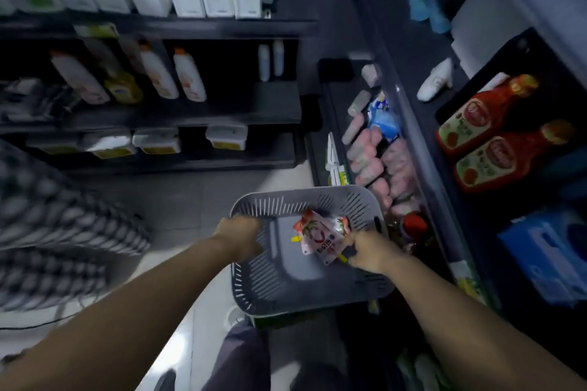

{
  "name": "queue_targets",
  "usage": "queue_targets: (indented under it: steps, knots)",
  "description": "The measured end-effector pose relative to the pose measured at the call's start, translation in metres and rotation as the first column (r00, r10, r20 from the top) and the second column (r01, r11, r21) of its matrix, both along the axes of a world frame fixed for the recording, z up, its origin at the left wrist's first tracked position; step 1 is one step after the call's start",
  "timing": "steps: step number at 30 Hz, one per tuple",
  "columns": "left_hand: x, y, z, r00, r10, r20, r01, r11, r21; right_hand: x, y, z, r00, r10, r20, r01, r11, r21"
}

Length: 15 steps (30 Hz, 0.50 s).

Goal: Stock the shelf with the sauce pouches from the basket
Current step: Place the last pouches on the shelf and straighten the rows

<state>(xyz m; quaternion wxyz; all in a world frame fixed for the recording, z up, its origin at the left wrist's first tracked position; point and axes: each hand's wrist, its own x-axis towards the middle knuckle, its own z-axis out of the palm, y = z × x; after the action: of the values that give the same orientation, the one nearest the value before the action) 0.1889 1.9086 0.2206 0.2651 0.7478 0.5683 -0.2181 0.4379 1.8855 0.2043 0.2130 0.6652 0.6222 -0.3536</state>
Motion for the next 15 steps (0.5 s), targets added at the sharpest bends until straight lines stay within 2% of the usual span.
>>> queue_targets:
  steps: [7,15]
  knots:
    - [0.03,0.007,-0.045,0.999,-0.018,0.033,0.021,0.997,-0.079,0.012,0.012,-0.045,0.999,0.0,-0.048,-0.005,0.994,-0.107]
    - [0.051,0.001,-0.113,0.991,0.131,0.034,-0.121,0.97,-0.212,0.034,0.026,-0.095,0.998,0.016,-0.059,-0.026,0.984,-0.177]
